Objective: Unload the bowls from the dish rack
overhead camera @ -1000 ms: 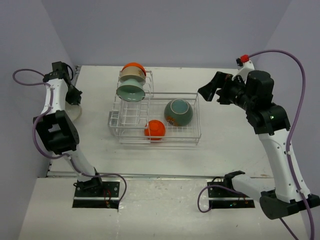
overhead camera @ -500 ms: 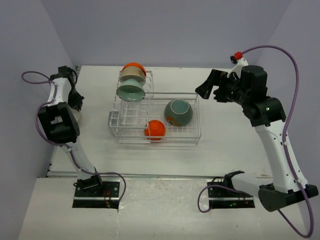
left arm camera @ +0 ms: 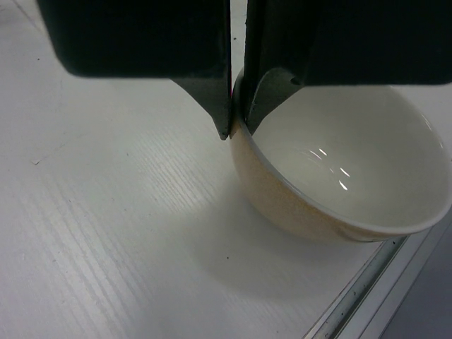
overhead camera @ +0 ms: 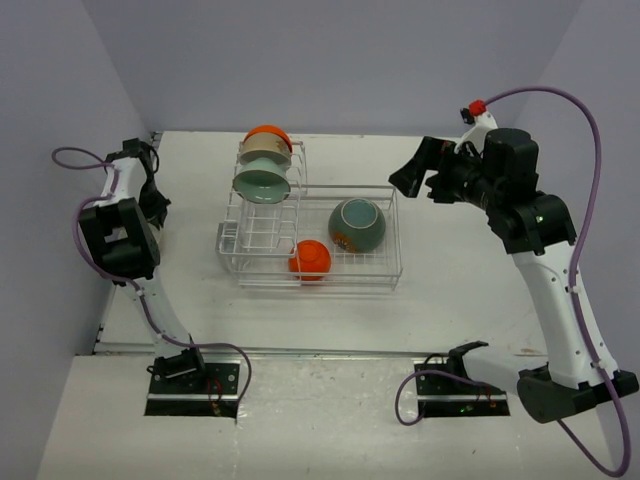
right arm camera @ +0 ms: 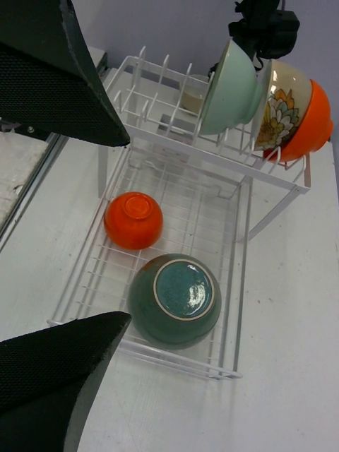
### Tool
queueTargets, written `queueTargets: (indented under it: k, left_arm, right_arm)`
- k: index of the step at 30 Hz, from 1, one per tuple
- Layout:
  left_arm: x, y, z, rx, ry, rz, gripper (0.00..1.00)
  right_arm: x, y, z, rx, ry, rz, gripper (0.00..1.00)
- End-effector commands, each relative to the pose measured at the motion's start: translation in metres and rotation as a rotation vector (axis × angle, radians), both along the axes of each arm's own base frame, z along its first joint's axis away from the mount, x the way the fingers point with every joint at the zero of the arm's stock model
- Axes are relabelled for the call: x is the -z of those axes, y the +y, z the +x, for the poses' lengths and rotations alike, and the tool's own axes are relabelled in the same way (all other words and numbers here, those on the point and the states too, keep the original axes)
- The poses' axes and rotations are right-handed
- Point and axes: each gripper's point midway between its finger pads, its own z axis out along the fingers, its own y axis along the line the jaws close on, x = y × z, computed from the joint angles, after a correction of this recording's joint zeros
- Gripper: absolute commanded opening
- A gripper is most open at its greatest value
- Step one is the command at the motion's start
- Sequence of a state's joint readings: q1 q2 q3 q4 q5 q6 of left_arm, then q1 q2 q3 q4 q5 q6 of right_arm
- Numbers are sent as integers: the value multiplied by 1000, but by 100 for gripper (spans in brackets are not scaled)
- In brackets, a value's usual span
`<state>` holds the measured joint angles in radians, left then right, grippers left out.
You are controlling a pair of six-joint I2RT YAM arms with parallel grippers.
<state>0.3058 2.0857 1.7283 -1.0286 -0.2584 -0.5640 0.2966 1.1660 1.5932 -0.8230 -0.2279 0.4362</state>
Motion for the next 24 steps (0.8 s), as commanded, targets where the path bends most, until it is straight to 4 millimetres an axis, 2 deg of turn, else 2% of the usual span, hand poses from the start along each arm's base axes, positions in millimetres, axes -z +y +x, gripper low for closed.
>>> queueTargets:
  k: [1,3,10,12,15,16,18,19,21,22,24]
  left_arm:
    - [-15,8,10,25,-36,57,0]
    - [-15,6,11,27,-42,57,11]
    - [-13,-6,16,35,-71,24,26]
    - [-20,-12,21,41,-98,18,35]
    - [-48,-18,32,44,-186,16,40]
    - [-71,-19,41,42,-251,17,43]
    - [-101,-20,50,38,-317,27,50]
    - [-136,-17,59,35,-402,56,54]
    - [-166,-19,60,13,-467,59,56]
    - [-189,-24,58,15,-526,57,55]
    - [-217,-40,59,8,-626,22,55]
  right_arm:
    - [-11,4,-5,-33,-26,-2,99]
    - [-11,6,-7,-39,-23,-3,99]
    - [-13,7,-11,-43,-27,-6,99]
    - [-15,7,-12,-45,-32,-4,99]
    - [-17,6,-16,-45,-39,-2,99]
    - [-18,6,-17,-46,-43,-1,99]
    - [-19,5,-19,-47,-44,-2,99]
    - [-23,5,-20,-47,-49,1,99]
    - [-25,5,-23,-52,-49,2,99]
    - [-27,5,-23,-49,-55,4,99]
    - [-28,4,-26,-47,-54,4,99]
